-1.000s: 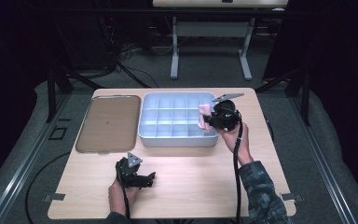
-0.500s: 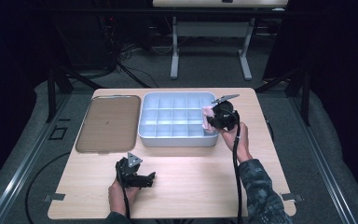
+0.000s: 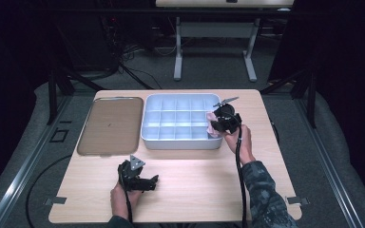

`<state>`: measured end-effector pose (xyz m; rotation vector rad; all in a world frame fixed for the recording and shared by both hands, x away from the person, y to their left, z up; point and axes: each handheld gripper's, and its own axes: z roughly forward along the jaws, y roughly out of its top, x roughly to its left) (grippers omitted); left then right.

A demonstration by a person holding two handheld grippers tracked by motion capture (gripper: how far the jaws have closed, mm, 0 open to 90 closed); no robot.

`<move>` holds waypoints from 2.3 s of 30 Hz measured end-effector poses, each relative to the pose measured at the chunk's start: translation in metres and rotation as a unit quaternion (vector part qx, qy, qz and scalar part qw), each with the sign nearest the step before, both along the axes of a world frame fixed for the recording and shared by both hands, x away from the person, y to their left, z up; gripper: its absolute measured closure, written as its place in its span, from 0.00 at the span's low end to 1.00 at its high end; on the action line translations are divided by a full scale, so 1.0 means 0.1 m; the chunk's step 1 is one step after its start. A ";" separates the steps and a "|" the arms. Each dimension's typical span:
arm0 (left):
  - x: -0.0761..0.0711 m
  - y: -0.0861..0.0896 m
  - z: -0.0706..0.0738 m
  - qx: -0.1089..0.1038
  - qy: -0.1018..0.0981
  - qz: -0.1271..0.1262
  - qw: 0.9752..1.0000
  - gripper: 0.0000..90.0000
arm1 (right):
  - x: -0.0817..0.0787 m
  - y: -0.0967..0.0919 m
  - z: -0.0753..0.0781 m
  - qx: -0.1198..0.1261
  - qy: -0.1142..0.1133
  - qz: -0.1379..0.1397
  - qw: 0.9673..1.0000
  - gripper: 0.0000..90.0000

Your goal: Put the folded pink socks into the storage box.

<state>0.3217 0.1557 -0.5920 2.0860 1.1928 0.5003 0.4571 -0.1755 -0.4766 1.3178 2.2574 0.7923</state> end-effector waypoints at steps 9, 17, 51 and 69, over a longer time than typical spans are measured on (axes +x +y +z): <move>0.00 0.00 0.00 0.000 0.000 0.000 1.000 0.01 | 0.05 -0.02 -0.08 -0.004 0.015 -0.006 1.000 0.80; 0.00 0.00 0.00 0.000 0.000 0.000 1.000 0.01 | 0.06 -0.01 -0.12 -0.014 0.022 -0.005 1.000 0.79; 0.00 0.00 0.00 0.000 -0.001 0.001 1.000 0.01 | -0.07 0.02 -0.16 -0.007 0.030 0.015 0.999 0.84; 0.00 0.00 0.00 0.000 -0.001 0.001 1.000 0.01 | -0.40 -0.07 0.14 0.058 -0.010 0.036 0.998 0.42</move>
